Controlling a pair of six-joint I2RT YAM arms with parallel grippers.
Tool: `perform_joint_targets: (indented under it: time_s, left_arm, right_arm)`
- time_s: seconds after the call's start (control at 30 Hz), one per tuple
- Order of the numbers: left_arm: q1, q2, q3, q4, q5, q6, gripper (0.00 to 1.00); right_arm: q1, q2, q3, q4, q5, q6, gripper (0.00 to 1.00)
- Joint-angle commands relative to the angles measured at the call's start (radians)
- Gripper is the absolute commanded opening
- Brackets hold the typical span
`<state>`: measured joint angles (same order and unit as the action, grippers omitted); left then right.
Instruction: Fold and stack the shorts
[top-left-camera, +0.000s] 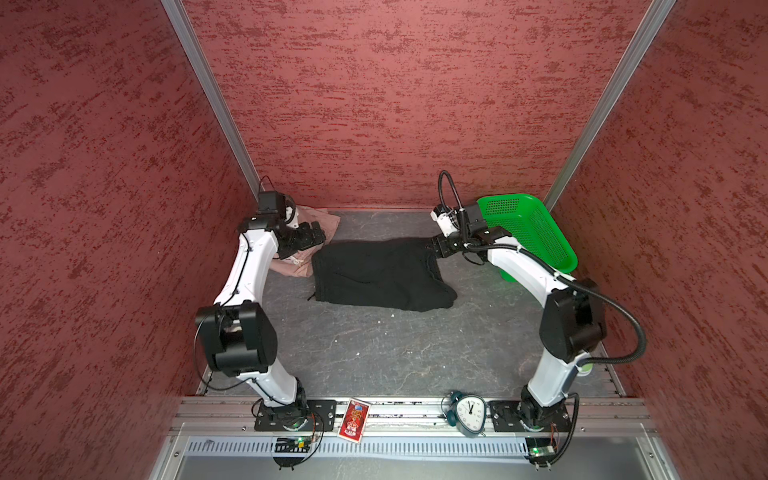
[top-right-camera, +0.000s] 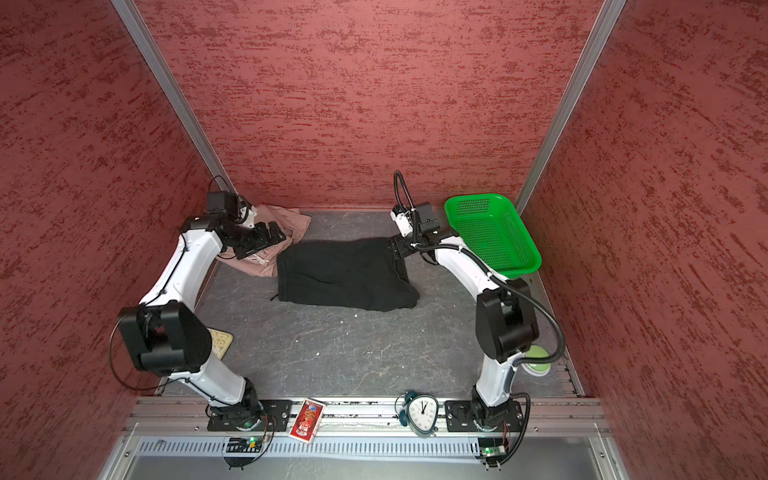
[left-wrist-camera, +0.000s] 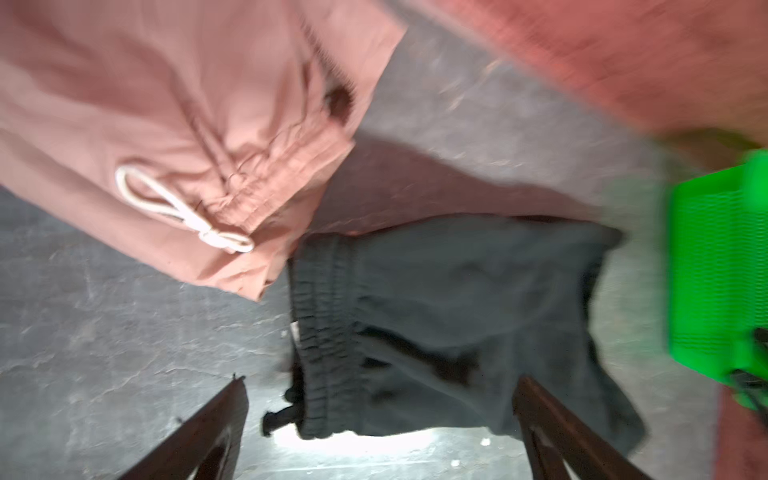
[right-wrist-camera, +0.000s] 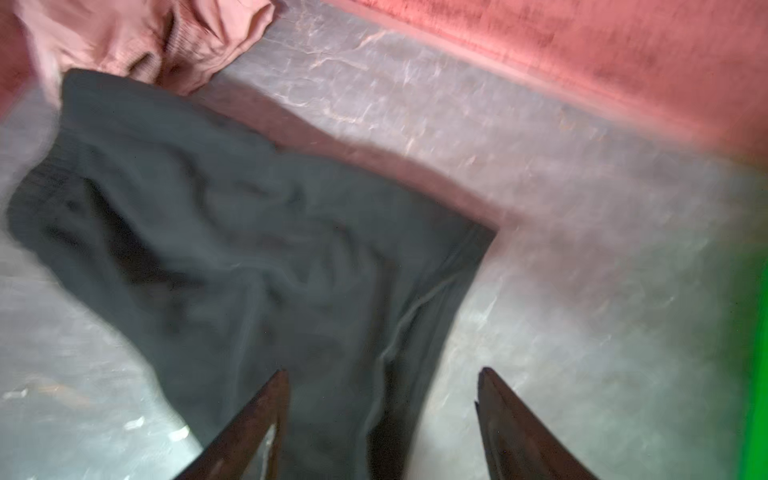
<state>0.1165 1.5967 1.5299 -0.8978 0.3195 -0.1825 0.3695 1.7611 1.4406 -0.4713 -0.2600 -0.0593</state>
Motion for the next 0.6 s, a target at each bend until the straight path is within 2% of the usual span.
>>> perform_joint_targets:
  time_s: [0.0,0.03,0.1,0.2,0.37,0.57]
  left_arm:
    - [-0.023,-0.054,-0.11,0.157,0.18,-0.05,0.99]
    - [-0.044,-0.064,-0.152,0.217,0.216,-0.053,0.99]
    - [-0.094,-0.05,-0.197,0.318,0.282,-0.055,0.99]
    - [-0.153,0.04,-0.205,0.396,0.362,-0.064,0.99]
    - [-0.204,0.187,-0.162,0.37,0.261,-0.026,0.99]
    - [-0.209,0.199,-0.217,0.342,0.165,-0.011,0.99]
  right_arm:
    - [0.002,-0.05,-0.144,0.156,-0.169,0.186,0.5]
    - [0.01,-0.052,-0.189,0.201,-0.206,0.221,0.43]
    - [0.025,-0.037,-0.243,0.236,-0.21,0.263,0.36]
    - [0.032,-0.008,-0.29,0.263,-0.198,0.308,0.33]
    - [0.032,-0.005,-0.407,0.327,-0.123,0.389,0.32]
    - [0.012,-0.033,-0.568,0.344,-0.015,0.488,0.32]
